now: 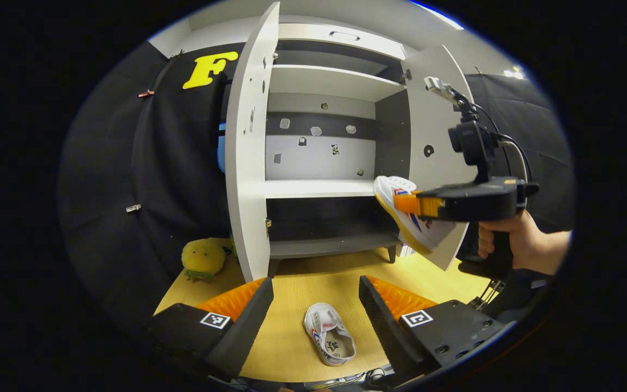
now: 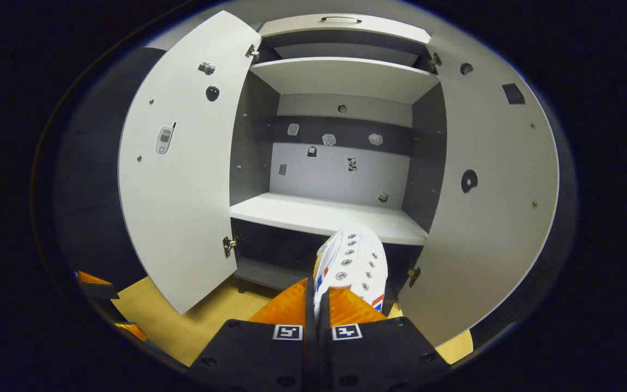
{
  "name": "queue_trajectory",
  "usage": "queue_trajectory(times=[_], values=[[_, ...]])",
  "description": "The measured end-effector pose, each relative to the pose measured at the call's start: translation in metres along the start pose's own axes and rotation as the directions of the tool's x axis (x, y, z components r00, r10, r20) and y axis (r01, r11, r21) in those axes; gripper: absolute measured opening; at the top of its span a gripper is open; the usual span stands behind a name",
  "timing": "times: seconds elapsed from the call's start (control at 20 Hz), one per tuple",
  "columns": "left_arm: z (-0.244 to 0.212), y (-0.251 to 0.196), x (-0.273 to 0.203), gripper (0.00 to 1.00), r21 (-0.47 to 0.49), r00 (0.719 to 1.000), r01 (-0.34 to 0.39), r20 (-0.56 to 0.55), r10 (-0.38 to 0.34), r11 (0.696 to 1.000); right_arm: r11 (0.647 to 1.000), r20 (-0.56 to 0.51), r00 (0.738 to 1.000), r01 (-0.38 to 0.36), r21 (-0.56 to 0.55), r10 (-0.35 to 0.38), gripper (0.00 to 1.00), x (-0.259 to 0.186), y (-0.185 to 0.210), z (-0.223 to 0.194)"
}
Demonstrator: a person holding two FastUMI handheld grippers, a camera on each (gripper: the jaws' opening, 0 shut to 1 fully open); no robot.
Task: Grab one shoe with the right hand and put it into the shoe cabinet, grab the other shoe with the left hand and put it into the shoe cabinet; then close the right door with the right hand and the left door with the left hand.
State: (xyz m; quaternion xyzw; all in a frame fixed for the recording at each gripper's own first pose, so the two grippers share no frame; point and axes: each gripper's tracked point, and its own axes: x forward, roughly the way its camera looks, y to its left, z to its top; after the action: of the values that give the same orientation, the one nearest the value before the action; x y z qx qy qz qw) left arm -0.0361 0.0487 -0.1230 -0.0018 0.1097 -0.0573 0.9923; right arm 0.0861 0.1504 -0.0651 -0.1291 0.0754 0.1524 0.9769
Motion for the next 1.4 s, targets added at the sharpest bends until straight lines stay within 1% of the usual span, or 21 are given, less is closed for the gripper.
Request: queue_trajectory(times=[0.2, 0.35, 0.45, 0.6, 0.7, 0.8, 1.0, 1.15, 1.25, 1.4], values=[[0.012, 0.013, 0.001, 0.98, -0.007, 0.999, -0.021, 0.03, 0.021, 1.0, 0.998, 0.057, 0.998, 0.017, -0.064, -0.014, 0.05, 0.035, -0.008, 0.048], [0.021, 0.021, 0.006, 0.98, -0.009, 0.999, -0.037, 0.026, 0.037, 0.999, 0.997, 0.084, 0.996, 0.021, -0.071, -0.015, 0.05, 0.067, -0.016, 0.081], [0.031, 0.026, 0.01, 0.98, -0.002, 0.998, -0.056, 0.039, 0.056, 0.998, 0.994, 0.078, 0.997, 0.032, -0.106, -0.024, 0.05, 0.093, -0.026, 0.094], [0.043, 0.023, 0.019, 0.98, -0.002, 0.997, -0.065, 0.051, 0.065, 0.998, 0.991, 0.079, 0.996, 0.038, -0.131, -0.028, 0.05, 0.134, -0.041, 0.115], [0.049, 0.02, 0.026, 0.98, -0.006, 0.996, -0.069, 0.056, 0.069, 0.998, 0.984, 0.078, 0.997, 0.043, -0.171, -0.03, 0.05, 0.162, -0.05, 0.122], [0.054, 0.016, 0.034, 0.98, -0.014, 0.996, -0.074, 0.054, 0.075, 0.997, 0.978, 0.062, 0.998, 0.044, -0.202, -0.033, 0.05, 0.192, -0.059, 0.124], [0.068, 0.011, 0.045, 0.98, -0.056, 0.994, -0.088, 0.053, 0.091, 0.995, 0.99, -0.012, 1.0, 0.026, -0.136, -0.028, 0.05, 0.247, -0.071, 0.113], [0.078, 0.013, 0.047, 0.98, -0.06, 0.99, -0.118, 0.069, 0.122, 0.991, 0.992, -0.097, 0.995, 0.003, -0.123, -0.015, 0.05, 0.274, -0.08, 0.095], [0.079, 0.018, 0.049, 0.98, -0.062, 0.986, -0.149, 0.065, 0.153, 0.987, 0.994, -0.133, 0.991, 0.014, -0.104, -0.028, 0.05, 0.287, -0.088, 0.086], [0.078, 0.024, 0.047, 0.98, -0.066, 0.979, -0.193, 0.061, 0.197, 0.979, 0.989, -0.164, 0.985, 0.023, -0.149, -0.048, 0.05, 0.309, -0.092, 0.072]])
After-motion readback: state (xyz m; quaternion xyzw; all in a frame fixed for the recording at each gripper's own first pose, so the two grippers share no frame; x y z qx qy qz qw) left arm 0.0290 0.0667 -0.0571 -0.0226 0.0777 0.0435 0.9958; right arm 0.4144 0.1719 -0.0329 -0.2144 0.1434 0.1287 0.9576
